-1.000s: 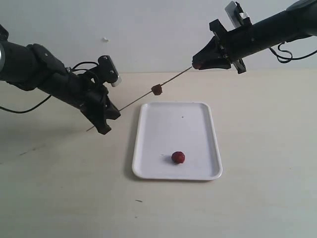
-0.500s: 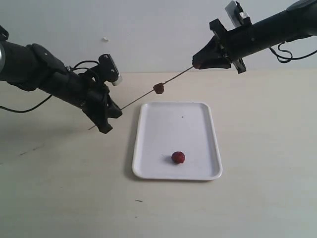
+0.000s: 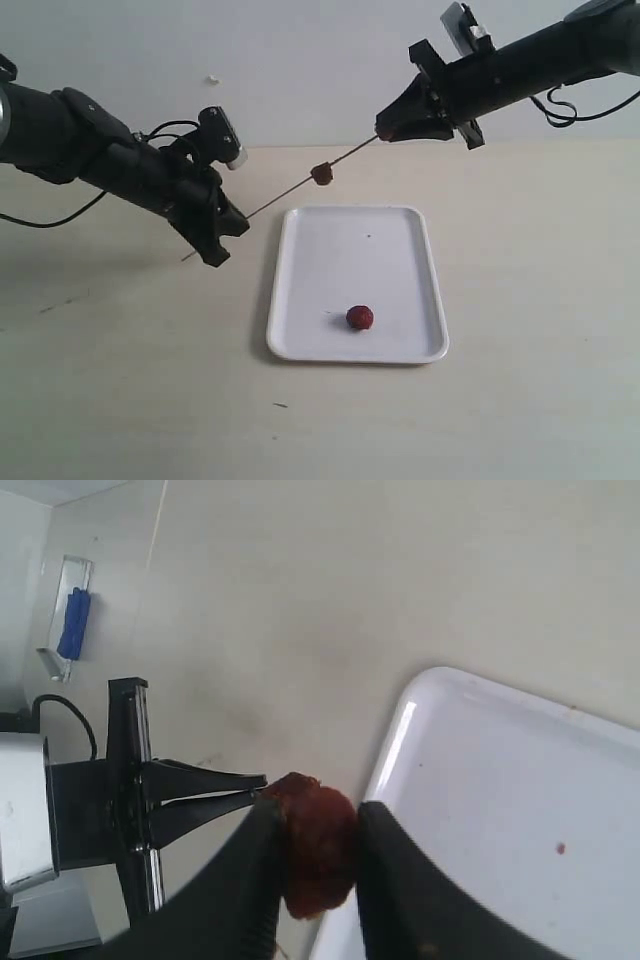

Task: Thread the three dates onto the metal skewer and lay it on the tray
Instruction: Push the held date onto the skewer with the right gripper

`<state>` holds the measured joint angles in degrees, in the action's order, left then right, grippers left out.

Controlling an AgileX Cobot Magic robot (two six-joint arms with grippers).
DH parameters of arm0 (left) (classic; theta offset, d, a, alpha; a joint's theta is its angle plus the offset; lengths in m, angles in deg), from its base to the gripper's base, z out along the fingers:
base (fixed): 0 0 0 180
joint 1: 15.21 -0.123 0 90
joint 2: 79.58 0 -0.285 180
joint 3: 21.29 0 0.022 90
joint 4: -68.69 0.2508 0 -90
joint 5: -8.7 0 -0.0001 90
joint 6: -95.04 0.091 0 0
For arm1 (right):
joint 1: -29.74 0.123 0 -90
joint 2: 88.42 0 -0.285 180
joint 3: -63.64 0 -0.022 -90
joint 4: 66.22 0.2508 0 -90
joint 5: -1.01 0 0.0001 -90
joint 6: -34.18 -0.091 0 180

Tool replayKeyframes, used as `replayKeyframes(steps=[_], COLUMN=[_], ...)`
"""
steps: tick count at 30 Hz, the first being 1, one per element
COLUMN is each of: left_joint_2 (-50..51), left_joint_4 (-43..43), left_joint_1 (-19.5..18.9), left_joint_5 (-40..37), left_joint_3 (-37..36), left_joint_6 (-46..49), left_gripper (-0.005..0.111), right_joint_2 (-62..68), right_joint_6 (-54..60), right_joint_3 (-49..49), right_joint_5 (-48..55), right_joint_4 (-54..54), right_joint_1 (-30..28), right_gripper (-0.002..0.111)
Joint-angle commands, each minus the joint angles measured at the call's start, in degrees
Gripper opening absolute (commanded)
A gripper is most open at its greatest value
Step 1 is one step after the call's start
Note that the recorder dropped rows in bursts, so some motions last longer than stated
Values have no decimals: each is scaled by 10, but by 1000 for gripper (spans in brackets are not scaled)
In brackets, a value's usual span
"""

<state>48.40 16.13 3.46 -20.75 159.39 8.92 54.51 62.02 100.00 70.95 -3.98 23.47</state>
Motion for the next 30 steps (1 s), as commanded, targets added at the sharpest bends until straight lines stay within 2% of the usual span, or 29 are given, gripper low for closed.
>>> replayKeyframes(steps=[1,15,24,30], left_joint_2=[-6,-6,-6,-6], left_joint_4=[-29,-44,-114,-126], left_joint_1=[3,29,29,29], left_joint_5=[-2,1,11,12], left_joint_3=[3,3,3,3], left_joint_6=[3,14,16,16], left_gripper=[0,0,0,0], right_joint_2=[-4,-4,-4,-4], right_joint_6=[6,6,6,6], right_joint_3=[0,0,0,0], right_joint_5=[0,0,0,0], right_joint_4=[5,3,3,3], right_joint_1=[6,26,26,26], right_gripper=[26,26,26,26])
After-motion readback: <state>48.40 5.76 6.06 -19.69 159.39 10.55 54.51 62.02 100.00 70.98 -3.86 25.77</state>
